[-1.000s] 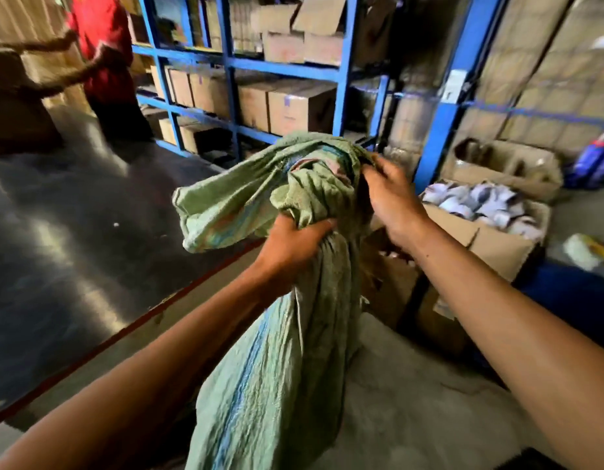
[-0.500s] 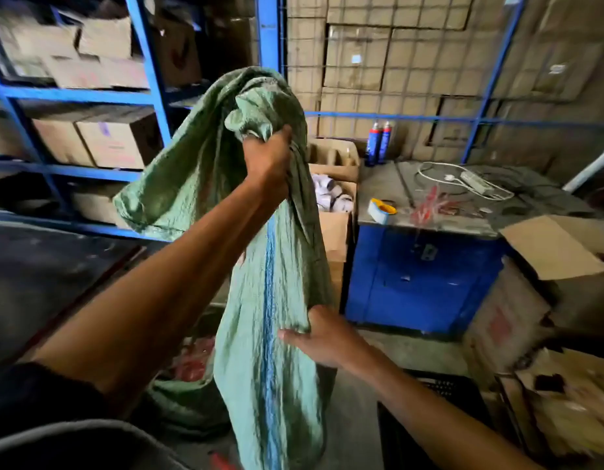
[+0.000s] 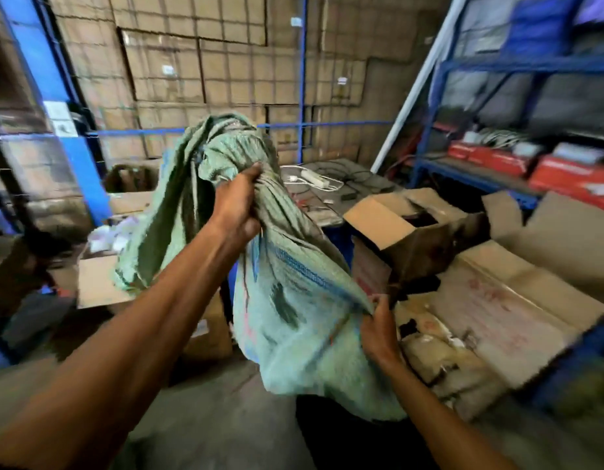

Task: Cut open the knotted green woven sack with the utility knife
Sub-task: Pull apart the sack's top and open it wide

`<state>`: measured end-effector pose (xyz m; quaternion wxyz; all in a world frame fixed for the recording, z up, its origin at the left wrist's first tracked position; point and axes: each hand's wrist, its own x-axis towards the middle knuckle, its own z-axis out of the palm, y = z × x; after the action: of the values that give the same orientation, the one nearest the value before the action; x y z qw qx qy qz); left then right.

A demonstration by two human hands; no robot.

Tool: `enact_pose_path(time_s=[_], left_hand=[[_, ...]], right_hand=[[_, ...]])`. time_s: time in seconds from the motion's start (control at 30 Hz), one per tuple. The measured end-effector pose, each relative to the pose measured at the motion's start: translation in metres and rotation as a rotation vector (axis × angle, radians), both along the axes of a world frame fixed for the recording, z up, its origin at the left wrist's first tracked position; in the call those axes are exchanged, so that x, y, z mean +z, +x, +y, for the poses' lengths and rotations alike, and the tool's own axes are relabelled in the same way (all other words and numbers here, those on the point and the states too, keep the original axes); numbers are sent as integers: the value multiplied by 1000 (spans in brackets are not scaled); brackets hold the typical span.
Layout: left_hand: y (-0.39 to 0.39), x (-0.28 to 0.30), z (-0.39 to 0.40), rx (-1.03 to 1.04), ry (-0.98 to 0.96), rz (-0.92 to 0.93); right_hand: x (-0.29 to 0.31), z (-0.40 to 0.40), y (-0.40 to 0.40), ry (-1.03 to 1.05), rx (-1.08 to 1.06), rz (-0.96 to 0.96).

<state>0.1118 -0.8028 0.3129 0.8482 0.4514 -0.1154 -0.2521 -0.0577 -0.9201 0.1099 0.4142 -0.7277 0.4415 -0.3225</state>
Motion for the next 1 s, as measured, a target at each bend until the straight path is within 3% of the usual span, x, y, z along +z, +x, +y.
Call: enact_pose_path(time_s=[0.1,0.23,0.33,0.4,0.53,0.63,0.7,0.83,1.0], left_hand=[[8,-20,-27,-198,58,58],[17,-42,-57,-383,98,170],[-7,-56,-96,-484,101,235],[-40,-66,-123,-592,103,271],[-102,-87,-166,-722,193,324],[-130,-103,-190,-775,244,361],[-145,-116,-198,-814,252,359],[-147,-144,-207,-878,256,379],[-108,-177,-225,-956,450,282]], right_hand=[[4,-18,-19,-44,-115,20],[5,-22,-85,-320,-53,574],[-18,-3,-141,-446,-3,730],[-34,5,-173,-330,-47,776],[-65,16,-222,-92,-441,889],[-90,30,-258,145,-727,852],[-106,36,-272,251,-798,716],[-122,13,-252,277,-1020,183],[-118,-40,-230,227,-997,15]])
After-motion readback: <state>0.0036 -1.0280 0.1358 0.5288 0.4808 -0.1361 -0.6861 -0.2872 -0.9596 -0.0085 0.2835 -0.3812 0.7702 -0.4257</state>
